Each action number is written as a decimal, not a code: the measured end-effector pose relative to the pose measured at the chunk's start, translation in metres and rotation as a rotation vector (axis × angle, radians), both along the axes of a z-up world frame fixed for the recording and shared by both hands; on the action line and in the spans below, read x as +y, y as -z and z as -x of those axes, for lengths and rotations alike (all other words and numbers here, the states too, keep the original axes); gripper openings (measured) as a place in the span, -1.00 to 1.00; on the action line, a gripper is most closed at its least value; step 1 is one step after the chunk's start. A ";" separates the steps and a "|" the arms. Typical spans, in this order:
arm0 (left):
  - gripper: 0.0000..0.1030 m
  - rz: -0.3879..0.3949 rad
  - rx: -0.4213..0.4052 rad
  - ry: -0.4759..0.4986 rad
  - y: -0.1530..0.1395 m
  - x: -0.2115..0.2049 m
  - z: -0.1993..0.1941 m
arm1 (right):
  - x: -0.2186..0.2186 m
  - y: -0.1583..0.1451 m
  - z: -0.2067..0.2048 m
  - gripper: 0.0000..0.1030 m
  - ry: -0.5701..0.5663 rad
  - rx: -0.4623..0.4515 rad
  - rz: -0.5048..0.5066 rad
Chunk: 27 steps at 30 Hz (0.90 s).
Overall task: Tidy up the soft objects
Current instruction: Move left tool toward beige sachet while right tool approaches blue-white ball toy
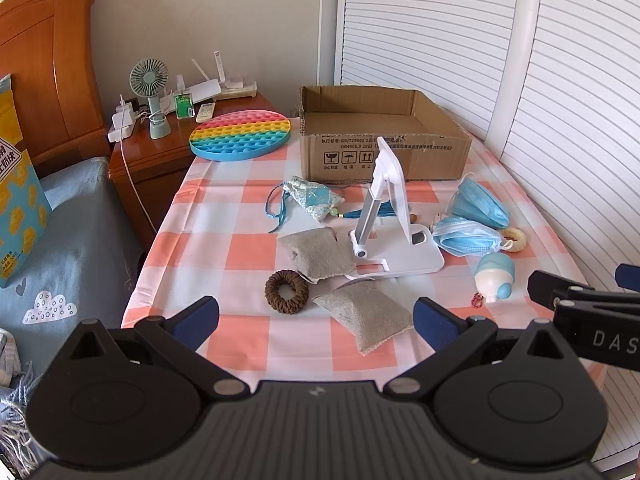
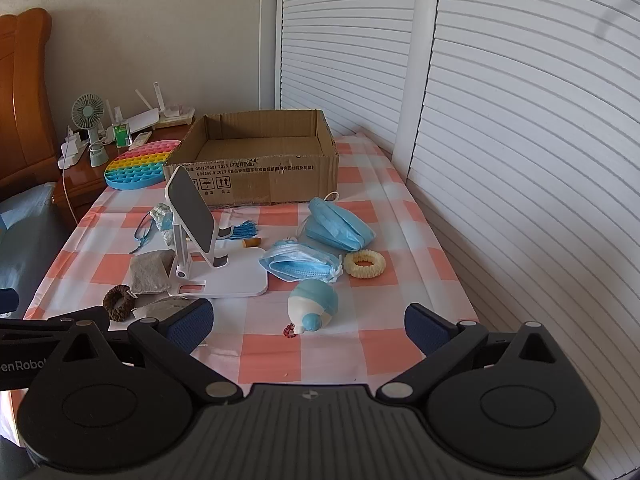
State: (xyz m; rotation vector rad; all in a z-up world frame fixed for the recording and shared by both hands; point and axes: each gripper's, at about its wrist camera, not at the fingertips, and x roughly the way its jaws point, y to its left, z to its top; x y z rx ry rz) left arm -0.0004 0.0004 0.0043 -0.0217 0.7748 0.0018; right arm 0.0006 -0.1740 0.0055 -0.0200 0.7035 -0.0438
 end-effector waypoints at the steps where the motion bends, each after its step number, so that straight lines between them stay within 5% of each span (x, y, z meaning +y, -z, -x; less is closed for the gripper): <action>1: 0.99 0.000 0.000 -0.001 0.000 0.000 0.000 | 0.000 0.000 0.000 1.00 0.000 0.000 -0.001; 27: 0.99 -0.001 -0.001 0.000 -0.003 -0.001 -0.001 | 0.000 -0.003 0.000 1.00 -0.001 -0.007 0.009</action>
